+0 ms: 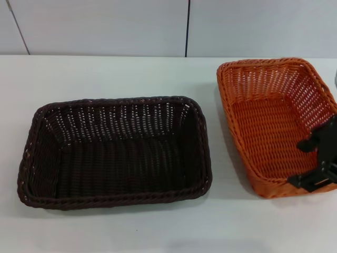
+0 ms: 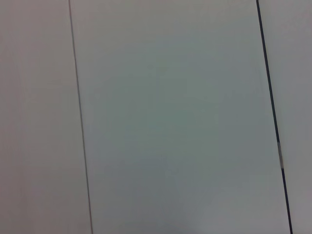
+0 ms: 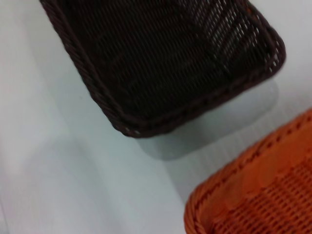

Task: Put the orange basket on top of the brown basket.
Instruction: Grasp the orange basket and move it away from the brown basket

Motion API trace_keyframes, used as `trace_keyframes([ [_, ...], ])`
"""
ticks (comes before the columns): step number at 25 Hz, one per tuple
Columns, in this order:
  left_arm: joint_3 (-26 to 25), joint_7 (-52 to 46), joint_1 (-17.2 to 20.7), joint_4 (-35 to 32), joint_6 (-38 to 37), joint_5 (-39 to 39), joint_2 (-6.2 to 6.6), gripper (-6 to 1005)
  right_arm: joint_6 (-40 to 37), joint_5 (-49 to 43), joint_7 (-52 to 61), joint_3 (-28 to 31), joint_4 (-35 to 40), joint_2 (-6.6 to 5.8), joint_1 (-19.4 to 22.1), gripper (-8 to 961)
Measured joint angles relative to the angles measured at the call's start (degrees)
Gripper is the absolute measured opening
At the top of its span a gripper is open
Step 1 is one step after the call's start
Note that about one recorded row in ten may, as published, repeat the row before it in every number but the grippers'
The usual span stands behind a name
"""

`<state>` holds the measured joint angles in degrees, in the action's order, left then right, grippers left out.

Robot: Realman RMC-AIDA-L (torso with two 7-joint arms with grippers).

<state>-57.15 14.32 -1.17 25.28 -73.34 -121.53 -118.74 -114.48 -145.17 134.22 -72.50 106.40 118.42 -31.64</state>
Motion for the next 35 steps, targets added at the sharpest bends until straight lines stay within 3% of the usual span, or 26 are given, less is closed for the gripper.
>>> trace_keyframes([
  [19,-0.4,0.0,-1.6,-1.4,1.0,0.0,0.3,667,12.3,-6.3,-1.0,-8.2,-21.1,0.44,-2.2,722],
  [30,-0.5,0.0,-2.2,-2.8,1.0,0.0,0.39,667,18.4,-10.1,1.8,-12.9,-22.3,0.62,-2.0,700],
  [32,-0.5,0.0,-2.5,-3.3,1.0,0.0,0.38,667,19.4,-10.3,2.6,-13.8,-23.2,0.62,-2.4,478],
  [35,-0.5,0.0,-2.8,-3.7,1.0,0.0,0.37,667,19.8,-10.3,3.0,-14.1,-23.2,0.6,-2.4,364],
])
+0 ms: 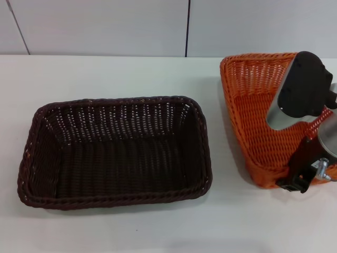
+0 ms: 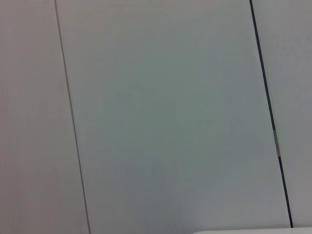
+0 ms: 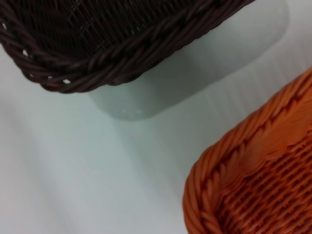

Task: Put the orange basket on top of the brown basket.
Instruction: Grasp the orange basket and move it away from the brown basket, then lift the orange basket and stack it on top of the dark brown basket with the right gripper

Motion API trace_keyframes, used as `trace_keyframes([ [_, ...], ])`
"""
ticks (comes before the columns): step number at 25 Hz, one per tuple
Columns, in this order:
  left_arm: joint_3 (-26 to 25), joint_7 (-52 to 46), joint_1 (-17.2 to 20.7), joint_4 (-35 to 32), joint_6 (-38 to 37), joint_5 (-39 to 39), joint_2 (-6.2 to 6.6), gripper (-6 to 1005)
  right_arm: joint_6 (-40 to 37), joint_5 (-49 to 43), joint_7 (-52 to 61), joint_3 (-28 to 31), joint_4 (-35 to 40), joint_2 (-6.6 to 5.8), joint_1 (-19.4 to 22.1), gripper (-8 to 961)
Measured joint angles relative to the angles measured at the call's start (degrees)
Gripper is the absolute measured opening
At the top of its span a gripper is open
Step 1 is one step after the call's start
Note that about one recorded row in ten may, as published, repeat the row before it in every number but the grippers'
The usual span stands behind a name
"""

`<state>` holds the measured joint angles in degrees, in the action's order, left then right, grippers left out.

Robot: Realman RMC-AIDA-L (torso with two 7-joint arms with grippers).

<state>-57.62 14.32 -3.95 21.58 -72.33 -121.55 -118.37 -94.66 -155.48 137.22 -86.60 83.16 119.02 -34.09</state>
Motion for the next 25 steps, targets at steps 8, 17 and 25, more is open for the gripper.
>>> trace_keyframes([
  [8,0.0,0.0,-0.3,-0.8,0.0,0.0,-0.02,667,4.8,0.0,6.5,0.1,9.0,0.04,1.9,162],
  [17,-0.1,-1.2,0.2,-0.8,-0.5,0.0,0.0,667,5.1,0.4,8.3,-1.5,15.4,-0.13,-1.1,147],
  [25,-0.2,-2.2,1.0,-1.2,-0.6,0.6,-0.14,667,3.6,0.4,-5.2,-7.5,23.3,-0.14,-5.6,153],
])
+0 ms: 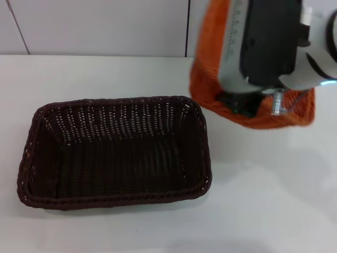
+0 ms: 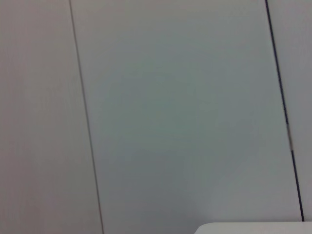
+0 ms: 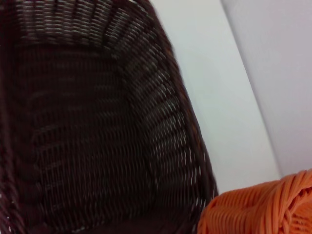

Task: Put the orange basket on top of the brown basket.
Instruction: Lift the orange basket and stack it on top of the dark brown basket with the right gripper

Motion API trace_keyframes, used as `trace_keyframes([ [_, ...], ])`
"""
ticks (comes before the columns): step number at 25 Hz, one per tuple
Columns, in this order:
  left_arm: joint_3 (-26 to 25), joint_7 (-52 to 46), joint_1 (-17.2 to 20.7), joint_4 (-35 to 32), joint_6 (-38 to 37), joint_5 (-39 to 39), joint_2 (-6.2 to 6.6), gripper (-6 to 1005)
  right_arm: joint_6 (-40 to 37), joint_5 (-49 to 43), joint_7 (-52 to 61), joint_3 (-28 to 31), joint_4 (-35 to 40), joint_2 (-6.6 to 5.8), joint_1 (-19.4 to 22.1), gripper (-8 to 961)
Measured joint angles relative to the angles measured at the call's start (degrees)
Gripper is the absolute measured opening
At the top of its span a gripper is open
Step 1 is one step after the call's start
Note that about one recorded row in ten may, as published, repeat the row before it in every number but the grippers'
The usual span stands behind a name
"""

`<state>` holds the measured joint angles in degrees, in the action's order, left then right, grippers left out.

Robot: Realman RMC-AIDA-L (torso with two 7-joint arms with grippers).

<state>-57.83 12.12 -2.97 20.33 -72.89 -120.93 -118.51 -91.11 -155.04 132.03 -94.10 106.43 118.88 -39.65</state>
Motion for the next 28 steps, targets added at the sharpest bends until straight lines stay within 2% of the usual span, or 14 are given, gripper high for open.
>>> trace_keyframes([
  [4,0.0,-0.2,1.0,0.4,-0.6,0.5,-0.15,667,-1.7,0.0,-15.3,-4.0,6.9,0.11,-0.2,157],
  [8,0.3,-3.6,1.6,0.4,-0.9,1.4,-0.25,667,-2.0,0.0,-23.7,-6.5,9.7,0.12,0.8,160],
  [9,0.3,-4.7,1.7,0.3,-0.9,1.6,-0.25,667,-1.3,0.0,-29.5,-8.2,10.7,0.18,2.4,160],
  [10,0.3,-4.7,1.7,0.3,-0.9,1.6,-0.25,667,-1.3,0.0,-29.5,-8.2,10.7,0.18,2.4,161],
  [13,0.3,-5.2,1.8,0.2,-0.9,2.0,-0.25,667,2.7,0.1,-37.7,-11.3,11.1,0.22,6.2,164],
  [14,0.6,-5.4,2.5,0.5,-1.5,3.2,-0.31,667,6.2,0.0,-43.0,-13.6,11.2,0.18,9.2,164],
  [15,0.6,-5.4,2.5,0.5,-1.5,3.2,-0.31,667,6.2,0.0,-43.0,-13.6,11.2,0.18,9.2,165],
  [19,0.6,-5.4,2.7,0.6,-1.8,3.2,-0.4,667,12.7,-2.2,-53.2,-18.4,11.3,0.18,14.1,168],
  [24,0.8,-5.7,4.0,2.7,-1.7,3.2,-0.49,668,16.0,-4.6,-60.9,-20.8,10.9,0.18,16.8,172],
  [28,2.3,-5.8,4.2,2.9,-1.7,4.4,-0.58,668,17.0,-6.0,-62.4,-21.6,10.4,0.13,17.8,175],
])
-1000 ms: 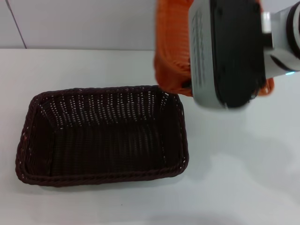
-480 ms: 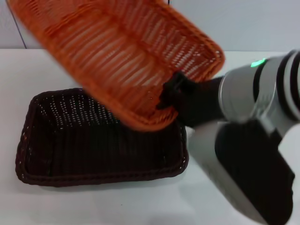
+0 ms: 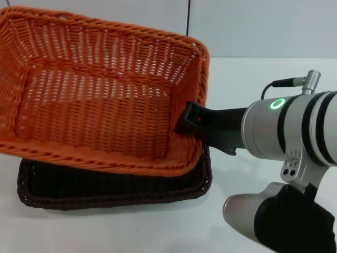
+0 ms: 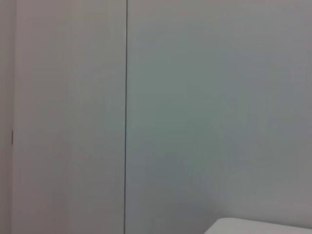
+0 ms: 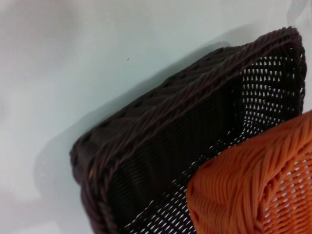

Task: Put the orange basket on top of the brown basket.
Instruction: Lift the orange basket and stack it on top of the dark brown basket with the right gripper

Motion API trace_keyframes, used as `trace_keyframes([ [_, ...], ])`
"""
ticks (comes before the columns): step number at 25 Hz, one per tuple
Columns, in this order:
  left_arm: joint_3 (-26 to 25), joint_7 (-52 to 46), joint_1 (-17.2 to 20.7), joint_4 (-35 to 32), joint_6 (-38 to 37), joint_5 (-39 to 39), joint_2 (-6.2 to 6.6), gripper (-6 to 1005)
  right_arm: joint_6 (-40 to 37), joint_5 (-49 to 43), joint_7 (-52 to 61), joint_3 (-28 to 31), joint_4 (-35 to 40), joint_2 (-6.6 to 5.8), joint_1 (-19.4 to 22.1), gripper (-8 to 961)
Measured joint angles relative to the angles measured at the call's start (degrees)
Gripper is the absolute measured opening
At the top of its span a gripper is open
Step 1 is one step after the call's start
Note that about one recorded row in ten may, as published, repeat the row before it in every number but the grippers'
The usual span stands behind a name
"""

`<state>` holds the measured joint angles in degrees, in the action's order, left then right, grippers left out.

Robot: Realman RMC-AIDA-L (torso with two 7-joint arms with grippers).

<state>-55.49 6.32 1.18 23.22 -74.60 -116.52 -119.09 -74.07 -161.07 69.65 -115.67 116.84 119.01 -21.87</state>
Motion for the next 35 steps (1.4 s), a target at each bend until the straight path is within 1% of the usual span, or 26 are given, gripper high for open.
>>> trace_keyframes([
  [2,1.6,0.0,0.0,0.3,-0.1,1.7,-0.01,668,0.6,-1.3,0.0,-0.5,-0.9,0.02,0.4,177],
  [3,2.1,0.1,0.0,0.4,-0.1,2.2,0.01,668,2.2,-2.7,0.0,-1.6,-2.3,0.05,0.8,178],
  [8,2.3,0.2,-0.1,0.4,-0.1,2.4,0.01,668,5.7,-5.0,0.4,-3.9,-4.5,0.1,1.8,182],
  [11,2.3,0.2,-0.2,0.4,0.0,2.4,-0.01,668,6.6,-4.7,1.9,-4.5,-4.6,0.06,2.3,184],
  [15,2.3,0.1,-0.2,0.4,0.0,2.4,-0.01,668,6.5,-4.7,4.0,-5.6,-4.0,-0.16,3.0,187],
  [18,2.3,0.1,-0.4,0.4,0.2,2.6,0.02,668,6.0,-4.8,8.6,-7.2,-2.2,-0.5,4.1,190],
  [20,2.3,0.1,-0.7,0.4,0.3,2.9,0.07,668,5.6,-4.9,9.4,-7.6,-1.5,-0.58,4.5,191],
  [23,2.3,0.0,-0.9,0.4,0.3,3.0,0.18,668,3.7,-5.6,9.8,-8.1,0.4,-0.62,6.1,193],
  [25,2.3,0.0,-0.9,0.4,0.4,3.0,0.21,668,3.0,-6.1,9.8,-8.6,1.4,-0.6,8.0,195],
  [31,2.0,0.3,-2.0,0.0,0.9,3.2,0.33,668,3.1,-6.2,9.8,-9.8,1.8,-0.51,9.5,381],
  [35,2.1,0.4,-2.3,-0.2,1.3,3.2,0.43,668,4.3,-6.2,9.5,-10.9,2.1,-0.36,10.4,562],
])
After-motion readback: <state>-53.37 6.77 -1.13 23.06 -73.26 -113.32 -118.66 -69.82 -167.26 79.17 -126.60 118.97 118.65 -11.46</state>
